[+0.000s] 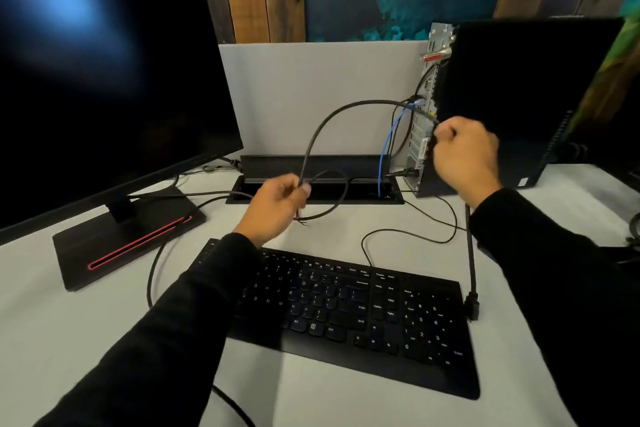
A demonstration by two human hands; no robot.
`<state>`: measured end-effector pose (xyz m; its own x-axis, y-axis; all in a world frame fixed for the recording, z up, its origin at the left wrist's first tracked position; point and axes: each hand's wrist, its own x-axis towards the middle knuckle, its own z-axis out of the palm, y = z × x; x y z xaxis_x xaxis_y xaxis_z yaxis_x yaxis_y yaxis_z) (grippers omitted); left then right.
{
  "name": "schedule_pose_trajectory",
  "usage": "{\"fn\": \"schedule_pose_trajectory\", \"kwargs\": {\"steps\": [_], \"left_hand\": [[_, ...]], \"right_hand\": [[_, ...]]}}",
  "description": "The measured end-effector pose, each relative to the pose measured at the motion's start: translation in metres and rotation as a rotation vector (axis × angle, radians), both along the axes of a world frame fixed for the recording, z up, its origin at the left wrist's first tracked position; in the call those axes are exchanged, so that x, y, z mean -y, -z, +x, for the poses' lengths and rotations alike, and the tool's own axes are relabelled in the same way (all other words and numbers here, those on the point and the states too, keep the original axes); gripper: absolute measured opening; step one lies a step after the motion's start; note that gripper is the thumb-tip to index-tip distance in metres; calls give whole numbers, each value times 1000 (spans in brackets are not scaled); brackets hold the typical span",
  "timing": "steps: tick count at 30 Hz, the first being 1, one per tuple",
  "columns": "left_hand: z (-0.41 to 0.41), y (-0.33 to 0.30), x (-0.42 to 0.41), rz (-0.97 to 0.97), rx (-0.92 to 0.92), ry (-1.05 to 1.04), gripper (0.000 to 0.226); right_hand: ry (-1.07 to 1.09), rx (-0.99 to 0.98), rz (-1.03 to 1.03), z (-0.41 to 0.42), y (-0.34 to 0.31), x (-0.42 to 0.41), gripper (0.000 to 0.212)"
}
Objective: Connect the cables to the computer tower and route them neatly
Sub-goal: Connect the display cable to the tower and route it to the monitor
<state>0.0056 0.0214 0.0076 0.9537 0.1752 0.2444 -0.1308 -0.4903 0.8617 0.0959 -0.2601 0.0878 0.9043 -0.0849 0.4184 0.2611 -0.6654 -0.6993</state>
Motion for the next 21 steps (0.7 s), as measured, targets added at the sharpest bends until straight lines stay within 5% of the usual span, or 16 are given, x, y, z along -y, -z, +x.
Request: {"fn": "schedule_pose_trajectory", "kwargs": {"steps": [4, 9, 15, 21], "left_hand": [[0, 30, -14, 456, -164, -22, 7], [14, 27, -15, 716, -202, 10, 21], [37, 13, -27, 511, 38, 48, 10], [32, -19, -28, 434, 314, -43, 28]], "right_hand": [[113, 39, 75, 15, -4, 17, 26], [70, -36, -124, 24, 9, 19, 29], [40, -375, -632, 18, 5, 13, 9], [-86, -485, -632, 19, 18, -4, 17]]}}
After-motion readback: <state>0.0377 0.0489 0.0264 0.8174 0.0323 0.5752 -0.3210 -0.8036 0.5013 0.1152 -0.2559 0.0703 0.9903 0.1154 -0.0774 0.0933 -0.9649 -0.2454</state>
